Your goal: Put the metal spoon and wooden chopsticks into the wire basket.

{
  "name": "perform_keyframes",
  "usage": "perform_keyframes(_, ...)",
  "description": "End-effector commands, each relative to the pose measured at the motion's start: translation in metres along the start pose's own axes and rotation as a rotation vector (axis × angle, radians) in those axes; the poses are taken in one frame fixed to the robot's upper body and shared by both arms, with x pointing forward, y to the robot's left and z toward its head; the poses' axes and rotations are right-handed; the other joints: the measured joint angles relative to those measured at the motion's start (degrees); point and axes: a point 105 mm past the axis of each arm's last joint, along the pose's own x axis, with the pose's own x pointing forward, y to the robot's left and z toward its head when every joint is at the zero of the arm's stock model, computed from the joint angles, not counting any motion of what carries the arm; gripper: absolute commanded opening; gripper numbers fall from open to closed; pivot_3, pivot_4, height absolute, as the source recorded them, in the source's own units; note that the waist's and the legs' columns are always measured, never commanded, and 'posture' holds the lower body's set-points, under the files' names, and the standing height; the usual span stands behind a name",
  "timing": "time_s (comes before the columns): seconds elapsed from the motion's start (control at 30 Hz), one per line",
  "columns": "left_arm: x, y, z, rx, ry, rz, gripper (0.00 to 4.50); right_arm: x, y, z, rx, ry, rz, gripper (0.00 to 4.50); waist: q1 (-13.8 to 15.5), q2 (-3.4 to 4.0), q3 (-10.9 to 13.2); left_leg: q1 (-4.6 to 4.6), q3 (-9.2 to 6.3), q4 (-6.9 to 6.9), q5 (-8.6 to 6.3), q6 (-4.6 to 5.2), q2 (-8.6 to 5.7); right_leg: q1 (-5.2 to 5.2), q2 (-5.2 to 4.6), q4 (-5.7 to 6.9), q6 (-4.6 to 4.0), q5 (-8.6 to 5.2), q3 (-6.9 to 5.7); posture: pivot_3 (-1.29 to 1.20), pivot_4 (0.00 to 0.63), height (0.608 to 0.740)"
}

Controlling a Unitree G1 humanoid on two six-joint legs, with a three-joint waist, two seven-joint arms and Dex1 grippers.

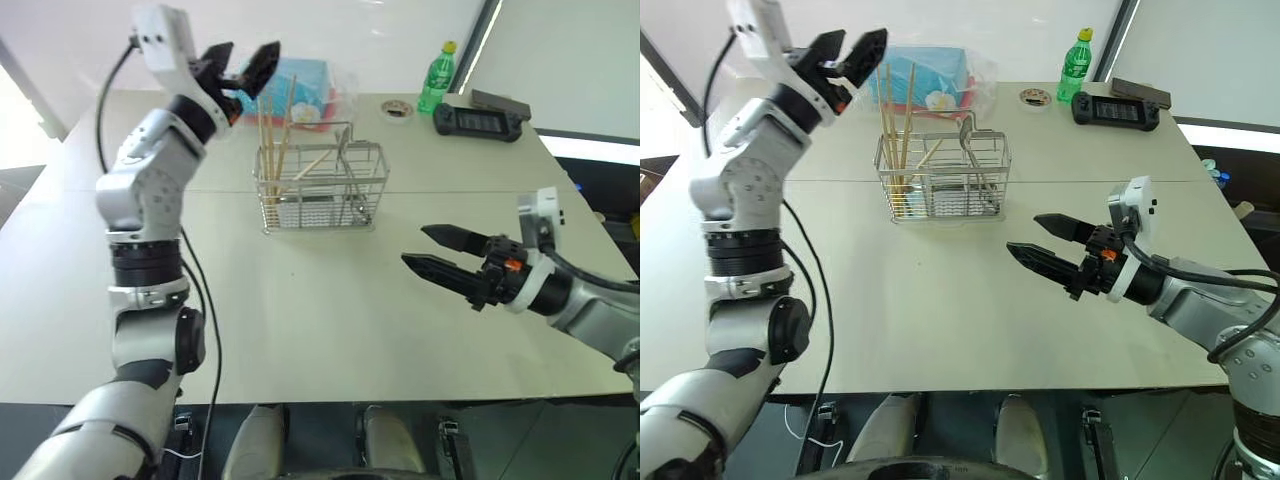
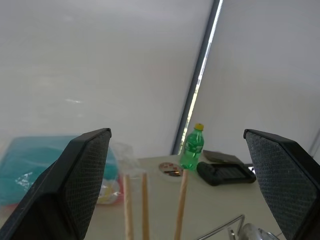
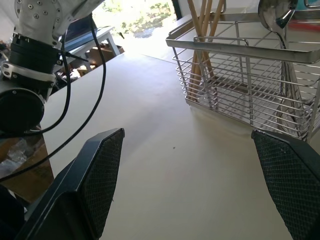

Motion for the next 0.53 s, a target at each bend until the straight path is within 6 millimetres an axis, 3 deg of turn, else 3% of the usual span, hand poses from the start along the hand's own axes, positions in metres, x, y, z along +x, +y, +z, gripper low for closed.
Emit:
perform_keyframes(0.03,-0.012,-0.004,0.040,0.091,-0.032,-0.073,4.47,-0.001,0.001,0.008,-0.046,-0.011,0.014,4.24,-0.15,0.03,0.03,0.00,0.00,-0.01,0.00,0.00,0.00,-0.01,0.00,0.00,-0.01,0.00,0.00,0.00,0.150,0.731)
perform_keyframes(0.17,-0.063,0.005,0.021,0.279,0.260,-0.283,4.47,-0.010,-0.014,0.012,-0.089,0.010,-0.033,4.24,-1.04,0.13,0.05,-0.01,0.04,-0.09,-0.01,-0.01,0.00,-0.05,0.00,-0.05,-0.03,-0.01,0.03,0.00,0.150,0.731)
perform_keyframes(0.33,-0.124,0.027,-0.011,0.367,0.572,-0.359,4.47,-0.015,-0.034,0.019,-0.111,0.003,-0.096,4.24,-1.17,0.36,0.11,0.05,0.15,-0.29,-0.02,-0.01,0.08,-0.15,-0.01,-0.06,-0.36,-0.13,0.11,0.00,0.150,0.731)
perform_keyframes(0.53,-0.144,0.042,-0.037,0.428,0.672,-0.287,4.47,-0.009,-0.037,0.018,-0.101,0.000,-0.085,4.24,-0.62,0.34,0.13,-0.04,0.21,-0.28,-0.04,-0.03,0.13,-0.44,-0.10,-0.17,-0.62,-0.18,0.10,0.00,0.150,0.731)
